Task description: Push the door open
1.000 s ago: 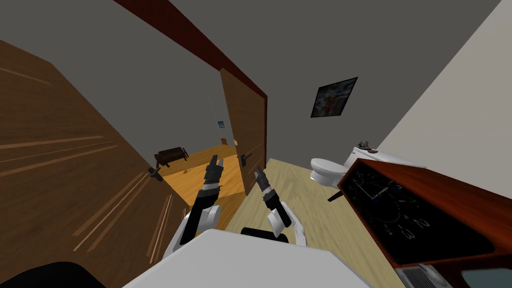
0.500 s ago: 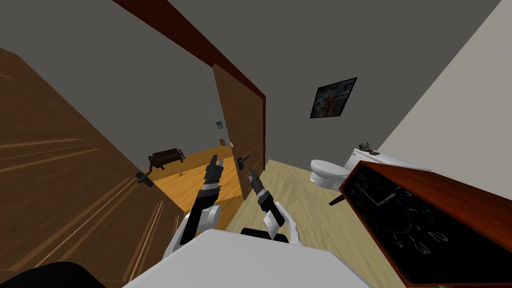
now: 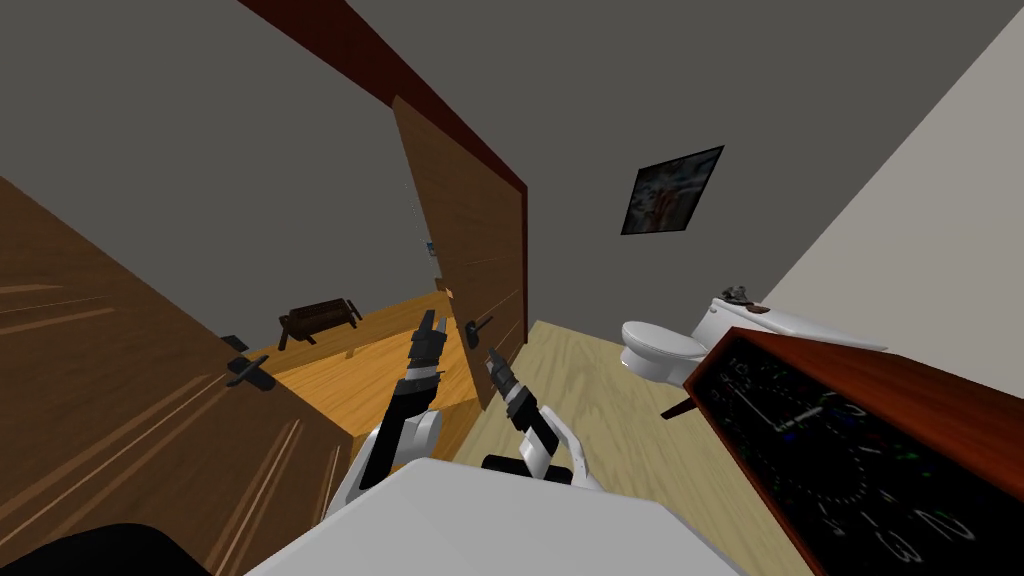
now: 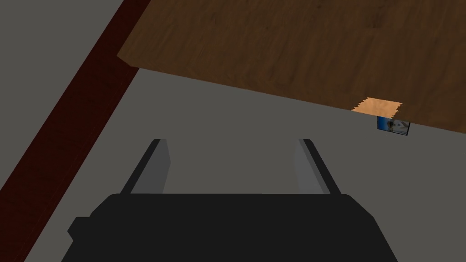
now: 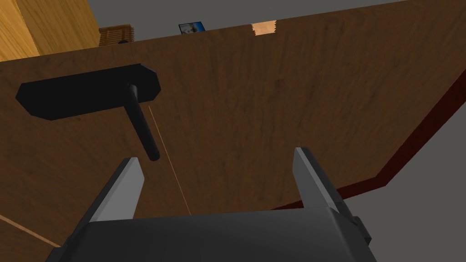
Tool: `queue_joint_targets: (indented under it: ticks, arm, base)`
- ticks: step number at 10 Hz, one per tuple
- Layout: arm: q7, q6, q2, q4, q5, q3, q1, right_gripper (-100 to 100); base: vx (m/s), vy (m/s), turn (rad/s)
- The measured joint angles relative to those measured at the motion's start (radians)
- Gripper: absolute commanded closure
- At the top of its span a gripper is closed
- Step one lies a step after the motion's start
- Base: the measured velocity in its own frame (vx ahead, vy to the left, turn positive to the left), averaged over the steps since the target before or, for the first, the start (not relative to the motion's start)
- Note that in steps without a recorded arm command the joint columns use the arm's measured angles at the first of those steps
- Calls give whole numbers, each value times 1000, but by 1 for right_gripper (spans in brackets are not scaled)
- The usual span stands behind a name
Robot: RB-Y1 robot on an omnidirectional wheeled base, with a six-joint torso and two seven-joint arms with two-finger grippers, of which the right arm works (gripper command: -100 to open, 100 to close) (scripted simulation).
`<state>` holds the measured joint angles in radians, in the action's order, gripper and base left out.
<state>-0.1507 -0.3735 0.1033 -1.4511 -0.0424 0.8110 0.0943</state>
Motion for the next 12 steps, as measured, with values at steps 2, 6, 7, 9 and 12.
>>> queue_joint_targets:
  ticks: [2, 6, 7, 9, 12]
  arm:
    - [-15, -4, -3, 52, -6, 31, 38, -100]
    - [-37, 11, -2, 113, -13, 117, 91, -100]
    - [-42, 18, -2, 122, -14, 133, 102, -100]
    - [-51, 14, -4, 160, -17, 162, 125, -100]
    - [-67, 15, -14, 220, -23, 214, 168, -100]
  base:
    - [139, -23, -25]
    - [190, -32, -26]
    - [123, -40, -9]
    - [147, -35, -22]
    - [200, -13, -19]
